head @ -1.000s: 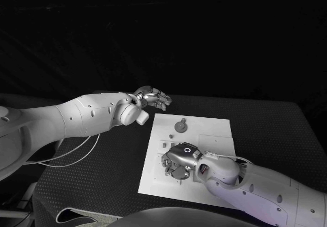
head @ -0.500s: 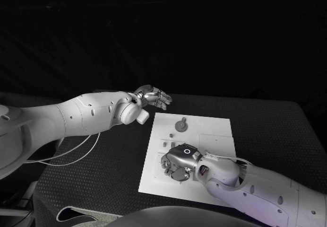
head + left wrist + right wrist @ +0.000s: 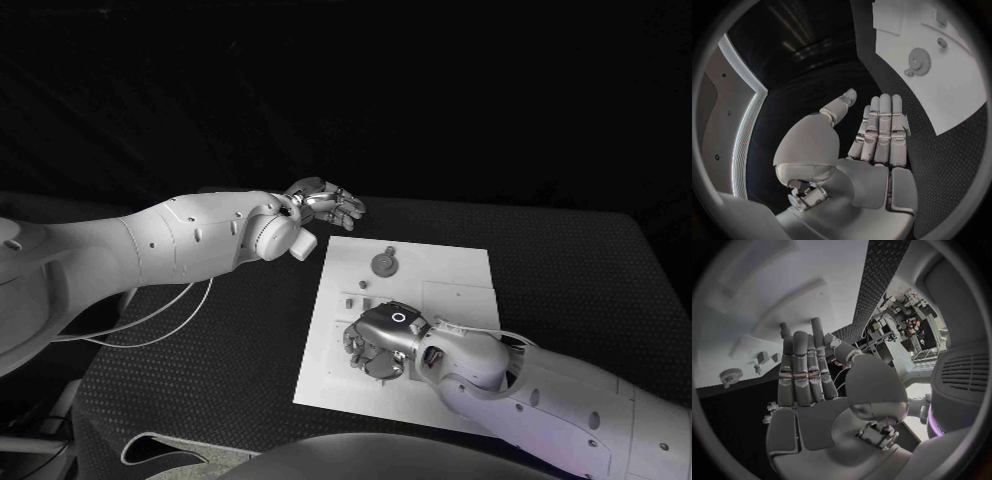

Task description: Assemble the parts on the task board

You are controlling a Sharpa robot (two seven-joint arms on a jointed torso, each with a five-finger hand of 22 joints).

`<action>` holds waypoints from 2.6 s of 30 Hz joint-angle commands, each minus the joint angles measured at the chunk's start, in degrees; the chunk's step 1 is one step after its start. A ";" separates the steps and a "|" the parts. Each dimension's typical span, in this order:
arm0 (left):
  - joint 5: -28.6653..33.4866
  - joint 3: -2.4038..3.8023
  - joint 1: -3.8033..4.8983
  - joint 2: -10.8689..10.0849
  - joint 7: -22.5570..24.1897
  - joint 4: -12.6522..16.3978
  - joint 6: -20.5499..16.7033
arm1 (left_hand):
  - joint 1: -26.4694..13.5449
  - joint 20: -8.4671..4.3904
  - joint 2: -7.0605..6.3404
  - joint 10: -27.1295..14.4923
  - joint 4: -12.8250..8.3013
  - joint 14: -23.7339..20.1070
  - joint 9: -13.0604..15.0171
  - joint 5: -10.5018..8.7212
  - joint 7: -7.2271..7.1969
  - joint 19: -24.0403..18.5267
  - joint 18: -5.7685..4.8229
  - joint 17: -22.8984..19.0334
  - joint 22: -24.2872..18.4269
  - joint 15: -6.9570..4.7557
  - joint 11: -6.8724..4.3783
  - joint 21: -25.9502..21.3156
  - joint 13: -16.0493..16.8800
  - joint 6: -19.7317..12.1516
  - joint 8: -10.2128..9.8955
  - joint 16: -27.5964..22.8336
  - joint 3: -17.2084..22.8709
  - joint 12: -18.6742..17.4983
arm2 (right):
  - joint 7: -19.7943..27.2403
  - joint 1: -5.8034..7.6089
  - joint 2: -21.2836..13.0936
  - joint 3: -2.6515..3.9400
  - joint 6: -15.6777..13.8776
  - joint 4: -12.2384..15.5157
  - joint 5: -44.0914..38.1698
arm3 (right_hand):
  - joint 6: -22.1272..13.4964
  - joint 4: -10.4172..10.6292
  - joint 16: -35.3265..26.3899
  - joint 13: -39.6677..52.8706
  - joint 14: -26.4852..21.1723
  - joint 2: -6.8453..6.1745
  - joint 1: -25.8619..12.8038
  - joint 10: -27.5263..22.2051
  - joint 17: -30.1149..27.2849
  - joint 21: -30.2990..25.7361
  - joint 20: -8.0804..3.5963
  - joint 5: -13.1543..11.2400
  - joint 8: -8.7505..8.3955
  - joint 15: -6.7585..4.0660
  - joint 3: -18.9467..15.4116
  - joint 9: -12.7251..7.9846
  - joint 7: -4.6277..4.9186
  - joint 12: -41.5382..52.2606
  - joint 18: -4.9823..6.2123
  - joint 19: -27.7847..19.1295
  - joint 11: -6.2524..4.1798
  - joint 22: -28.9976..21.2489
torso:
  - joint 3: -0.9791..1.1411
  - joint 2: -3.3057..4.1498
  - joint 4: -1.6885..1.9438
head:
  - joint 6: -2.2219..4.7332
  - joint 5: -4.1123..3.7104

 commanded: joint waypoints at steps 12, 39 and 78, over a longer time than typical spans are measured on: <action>0.37 0.03 0.07 0.04 0.44 0.12 0.74 | -0.34 0.08 0.17 -0.19 0.15 0.19 -0.10 0.19 -0.10 0.08 0.37 0.14 -0.12 0.30 -0.16 0.12 -0.09 -0.20 0.41 -0.29 -0.27 -0.02 | 0.27 -0.16 0.03 -0.25 2.20 -0.47 -1.48 | 0.27 0.01 0.30 0.16 0.00 0.70 1.06 1.08 -0.02 0.22 0.10 0.19 0.14 -0.48 0.23 0.13 -0.14 0.11 0.76 0.31 -0.62 1.35 | 0.01 -0.02 0.01 | 0.01 -0.08; 0.37 0.03 0.08 0.00 0.32 0.16 0.83 | -0.36 0.09 0.15 -0.19 0.16 0.21 -0.13 0.18 -0.10 0.09 0.35 0.25 -0.17 0.31 -0.16 0.13 -0.09 -0.22 0.46 -0.37 -0.30 -0.02 | 2.19 -0.15 0.52 -1.70 2.75 -1.85 3.04 | -3.61 0.13 0.23 -0.55 -0.98 -4.25 -0.30 -3.11 -0.36 0.57 0.41 0.17 -2.84 0.80 -1.83 -0.60 1.58 -2.92 0.77 -0.44 1.05 1.35 | 0.02 -0.01 -0.01 | -0.05 -0.32; 0.46 -0.03 0.07 -0.62 0.81 -0.20 0.75 | -0.32 0.09 0.11 -0.21 0.13 0.21 -0.18 0.19 -0.09 0.07 0.36 0.40 -0.24 0.31 -0.15 0.12 -0.10 -0.28 0.51 -0.49 -0.32 -0.03 | 4.65 2.76 -8.55 0.63 -10.61 4.32 19.11 | -8.36 2.24 8.96 -4.55 1.22 -9.24 -2.36 -8.89 3.04 7.50 -1.31 0.18 -5.45 2.16 -2.55 -1.69 2.69 -3.61 0.77 2.90 2.67 1.68 | 0.02 -0.11 -0.19 | 1.67 -2.29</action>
